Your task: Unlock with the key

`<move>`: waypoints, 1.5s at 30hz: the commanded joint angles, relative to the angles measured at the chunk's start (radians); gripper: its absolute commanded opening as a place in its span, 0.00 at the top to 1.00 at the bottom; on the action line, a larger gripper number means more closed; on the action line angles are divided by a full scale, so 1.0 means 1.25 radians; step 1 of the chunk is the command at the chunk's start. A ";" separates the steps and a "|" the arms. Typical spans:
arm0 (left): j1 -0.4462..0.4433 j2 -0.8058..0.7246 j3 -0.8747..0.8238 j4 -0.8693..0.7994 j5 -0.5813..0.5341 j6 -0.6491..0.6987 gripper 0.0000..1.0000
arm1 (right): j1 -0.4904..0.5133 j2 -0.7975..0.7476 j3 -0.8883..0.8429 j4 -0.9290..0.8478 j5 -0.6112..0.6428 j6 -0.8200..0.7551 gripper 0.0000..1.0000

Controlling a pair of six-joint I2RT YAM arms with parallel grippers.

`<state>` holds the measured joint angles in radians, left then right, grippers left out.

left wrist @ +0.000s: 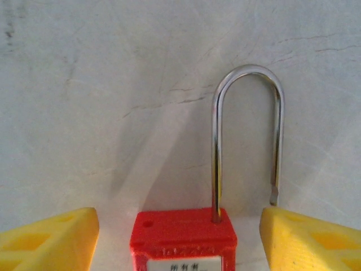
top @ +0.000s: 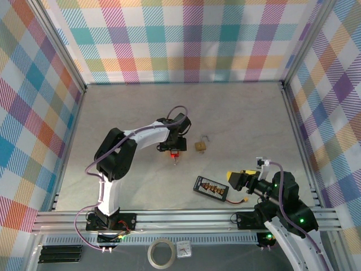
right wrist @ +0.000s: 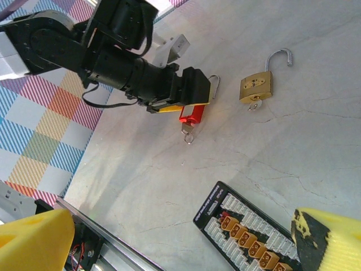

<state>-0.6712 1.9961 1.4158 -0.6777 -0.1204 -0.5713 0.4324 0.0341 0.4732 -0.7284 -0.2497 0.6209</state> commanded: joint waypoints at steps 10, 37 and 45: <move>0.056 -0.440 -0.244 0.203 -0.101 0.056 0.07 | 0.002 0.230 0.017 0.094 0.141 -0.018 0.01; 0.368 -0.571 -0.950 1.277 -0.190 0.524 0.00 | -0.327 0.869 -0.196 1.121 0.456 -0.378 0.01; 0.442 -0.348 -0.841 1.279 -0.013 0.521 0.00 | -0.314 1.119 -0.183 1.419 0.376 -0.453 0.01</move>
<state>-0.1680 1.5871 0.2871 0.9150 -0.2630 0.0875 0.0280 1.3636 0.2481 0.7895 0.2596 0.1066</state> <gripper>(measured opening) 0.996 0.990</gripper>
